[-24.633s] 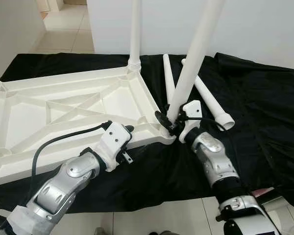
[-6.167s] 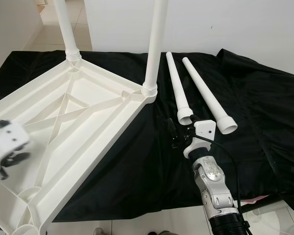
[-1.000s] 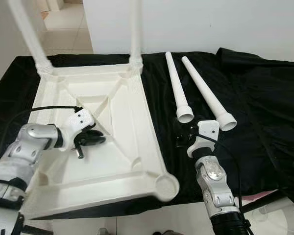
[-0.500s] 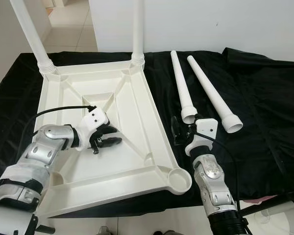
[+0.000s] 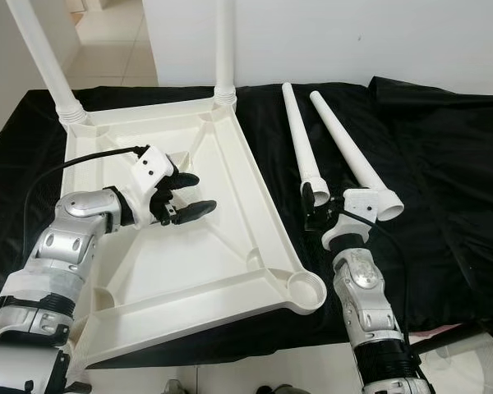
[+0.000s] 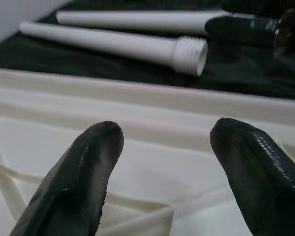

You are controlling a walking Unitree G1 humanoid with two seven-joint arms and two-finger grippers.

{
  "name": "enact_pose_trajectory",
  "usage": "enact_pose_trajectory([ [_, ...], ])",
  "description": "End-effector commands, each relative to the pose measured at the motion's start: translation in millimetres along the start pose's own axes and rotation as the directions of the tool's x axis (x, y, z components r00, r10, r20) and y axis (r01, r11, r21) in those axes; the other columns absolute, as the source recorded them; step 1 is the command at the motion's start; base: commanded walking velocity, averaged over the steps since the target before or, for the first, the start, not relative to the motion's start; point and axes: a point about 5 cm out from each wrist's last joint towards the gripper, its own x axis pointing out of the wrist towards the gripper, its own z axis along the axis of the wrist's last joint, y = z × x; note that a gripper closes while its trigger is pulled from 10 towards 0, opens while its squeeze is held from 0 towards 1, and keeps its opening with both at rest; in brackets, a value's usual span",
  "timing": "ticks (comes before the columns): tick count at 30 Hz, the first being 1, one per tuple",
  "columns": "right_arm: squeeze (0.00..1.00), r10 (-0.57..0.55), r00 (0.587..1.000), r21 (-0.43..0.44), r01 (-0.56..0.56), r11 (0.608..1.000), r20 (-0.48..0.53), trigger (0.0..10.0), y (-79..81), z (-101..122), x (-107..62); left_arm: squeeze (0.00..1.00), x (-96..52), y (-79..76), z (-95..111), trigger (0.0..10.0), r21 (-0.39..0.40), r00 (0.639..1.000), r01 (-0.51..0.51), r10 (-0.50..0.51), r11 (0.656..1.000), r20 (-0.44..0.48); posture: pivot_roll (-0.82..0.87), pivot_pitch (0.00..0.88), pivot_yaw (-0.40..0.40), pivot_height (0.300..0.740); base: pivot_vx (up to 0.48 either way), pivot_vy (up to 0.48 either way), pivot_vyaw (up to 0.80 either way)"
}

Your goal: Building children table

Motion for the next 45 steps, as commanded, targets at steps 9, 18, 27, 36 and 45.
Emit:
enact_pose_trajectory([
  [9,0.00,-0.095,0.995,-0.009,0.095,0.995,-0.020,10.0,-15.6,-1,19.5,0.00,19.2,2.6,2,10.0,-0.169,0.917,-0.349,0.373,0.922,0.142,0.00,0.116,-0.017,0.740,0.000,0.000,0.00],
  [18,0.00,-0.067,0.997,-0.021,0.066,0.998,-0.044,10.0,-18.8,-3,31.6,0.00,30.2,-10.2,0,10.0,-0.350,0.862,-0.388,0.470,0.852,0.190,0.01,0.118,-0.066,0.740,0.000,0.000,0.00],
  [27,0.00,-0.023,0.998,-0.017,0.022,1.000,-0.052,10.0,-22.2,-2,46.5,0.00,49.5,-25.2,4,10.0,-0.326,0.823,-0.451,0.529,0.831,0.208,0.01,0.096,-0.071,0.740,0.000,0.000,0.00],
  [36,0.00,0.020,0.999,0.007,-0.020,1.000,-0.050,10.0,-14.9,-3,49.8,0.00,56.9,-32.9,7,10.0,-0.341,0.803,-0.485,0.565,0.805,0.192,0.00,0.084,-0.072,0.740,0.000,0.000,0.00],
  [45,0.00,0.078,0.992,0.038,-0.074,0.997,-0.102,10.0,-9.6,-14,51.9,0.00,62.6,-31.8,10,10.0,-0.301,0.798,-0.508,0.572,0.807,0.187,0.01,0.085,-0.071,0.740,0.000,0.000,0.00],
])
